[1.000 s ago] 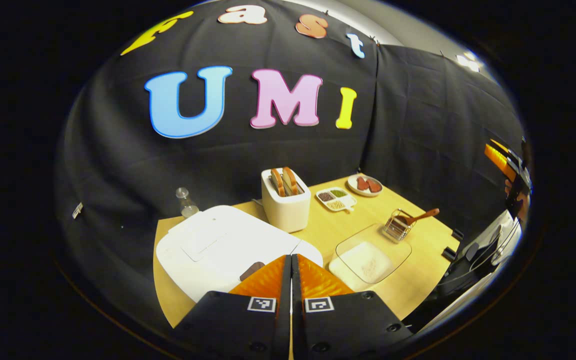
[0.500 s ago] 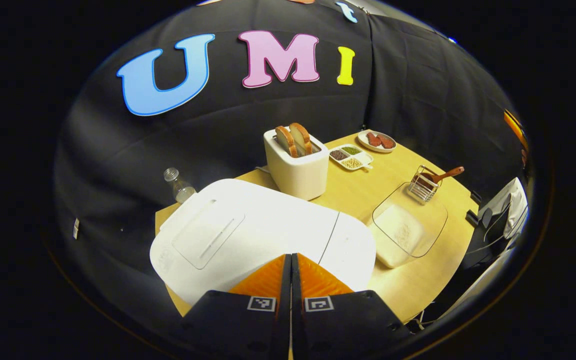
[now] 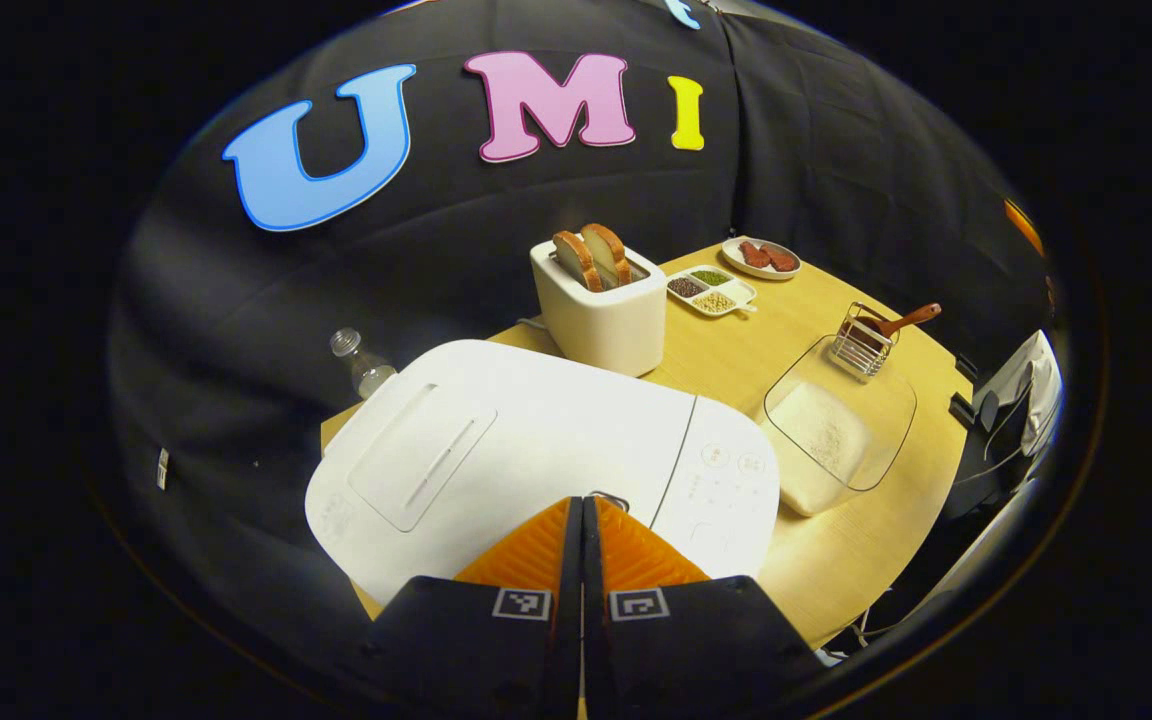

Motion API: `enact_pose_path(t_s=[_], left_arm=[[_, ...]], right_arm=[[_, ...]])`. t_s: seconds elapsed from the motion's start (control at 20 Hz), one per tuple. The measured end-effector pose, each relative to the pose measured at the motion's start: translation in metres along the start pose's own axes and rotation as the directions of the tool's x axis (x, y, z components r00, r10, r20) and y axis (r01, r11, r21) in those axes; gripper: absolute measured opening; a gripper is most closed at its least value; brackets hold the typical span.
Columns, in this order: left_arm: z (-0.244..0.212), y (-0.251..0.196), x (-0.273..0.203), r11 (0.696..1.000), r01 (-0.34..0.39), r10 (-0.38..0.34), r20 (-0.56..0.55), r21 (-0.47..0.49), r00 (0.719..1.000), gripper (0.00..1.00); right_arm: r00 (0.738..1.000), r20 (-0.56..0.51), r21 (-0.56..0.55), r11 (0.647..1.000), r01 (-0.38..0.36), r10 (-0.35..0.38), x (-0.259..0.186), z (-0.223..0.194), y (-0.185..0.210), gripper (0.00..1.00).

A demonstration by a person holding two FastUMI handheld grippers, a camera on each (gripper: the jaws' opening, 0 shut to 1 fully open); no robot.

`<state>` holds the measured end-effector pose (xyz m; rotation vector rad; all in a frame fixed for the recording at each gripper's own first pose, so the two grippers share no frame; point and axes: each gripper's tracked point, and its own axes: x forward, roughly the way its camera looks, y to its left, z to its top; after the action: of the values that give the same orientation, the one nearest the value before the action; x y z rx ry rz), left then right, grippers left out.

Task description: Close the left gripper, press the button to open the rice cooker; take a wooden spoon from the chopstick holder with the right hand, scoop a spoonful of rice and pour it into the rice cooker, then put the wooden spoon back into the chopstick holder.

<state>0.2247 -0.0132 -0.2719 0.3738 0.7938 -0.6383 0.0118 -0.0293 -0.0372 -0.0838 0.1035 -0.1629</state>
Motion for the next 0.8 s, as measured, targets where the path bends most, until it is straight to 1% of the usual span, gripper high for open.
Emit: enact_pose_path(t_s=[0.1,0.2,0.3,0.35,0.4,0.45,0.5,0.6,0.65,0.7,0.75,0.8], left_arm=[[0.003,0.001,-0.003,1.000,-0.013,0.013,0.001,0.022,1.000,0.08],[0.021,0.005,-0.010,0.997,-0.056,0.053,0.062,0.044,0.997,0.08],[0.042,0.016,-0.026,0.988,-0.135,0.123,0.151,0.072,0.981,0.07],[0.053,0.025,-0.037,0.978,-0.189,0.170,0.198,0.085,0.965,0.07],[0.066,0.034,-0.048,0.965,-0.247,0.220,0.243,0.091,0.945,0.08],[0.079,0.044,-0.061,0.947,-0.309,0.274,0.287,0.086,0.918,0.08],[0.090,0.054,-0.075,0.926,-0.370,0.330,0.327,0.067,0.885,0.08],[0.107,0.065,-0.104,0.889,-0.457,0.414,0.407,0.010,0.814,0.09],[0.111,0.069,-0.117,0.873,-0.487,0.444,0.439,-0.016,0.781,0.14],[0.112,0.069,-0.126,0.868,-0.495,0.458,0.456,-0.043,0.763,0.19],[0.111,0.066,-0.133,0.867,-0.492,0.465,0.471,-0.072,0.750,0.51],[0.108,0.063,-0.142,0.865,-0.491,0.473,0.486,-0.100,0.735,0.50]], right_arm=[[1.000,0.005,-0.003,1.000,-0.008,0.008,-0.002,0.001,0.003,0.97],[1.000,0.011,-0.011,1.000,-0.009,0.009,-0.005,0.001,0.000,0.97],[1.000,0.018,-0.013,1.000,-0.005,0.006,-0.006,0.004,-0.003,0.97],[1.000,0.017,-0.011,1.000,-0.003,0.003,-0.007,0.004,-0.005,0.97],[1.000,0.015,-0.005,1.000,-0.001,0.001,-0.008,0.003,-0.006,0.97],[1.000,0.013,0.004,1.000,-0.002,0.002,-0.009,0.003,-0.008,0.97],[1.000,0.013,0.011,1.000,-0.002,0.002,-0.011,0.002,-0.009,0.97],[1.000,0.011,0.019,1.000,-0.003,0.002,-0.014,0.000,-0.011,0.97],[1.000,0.012,0.021,1.000,-0.003,0.002,-0.017,0.000,-0.012,0.97],[1.000,0.014,0.020,1.000,-0.004,0.004,-0.019,0.001,-0.013,0.97],[1.000,0.017,0.019,1.000,-0.006,0.005,-0.020,0.001,-0.014,0.97],[1.000,0.021,0.017,1.000,-0.009,0.008,-0.021,0.001,-0.016,0.97]])
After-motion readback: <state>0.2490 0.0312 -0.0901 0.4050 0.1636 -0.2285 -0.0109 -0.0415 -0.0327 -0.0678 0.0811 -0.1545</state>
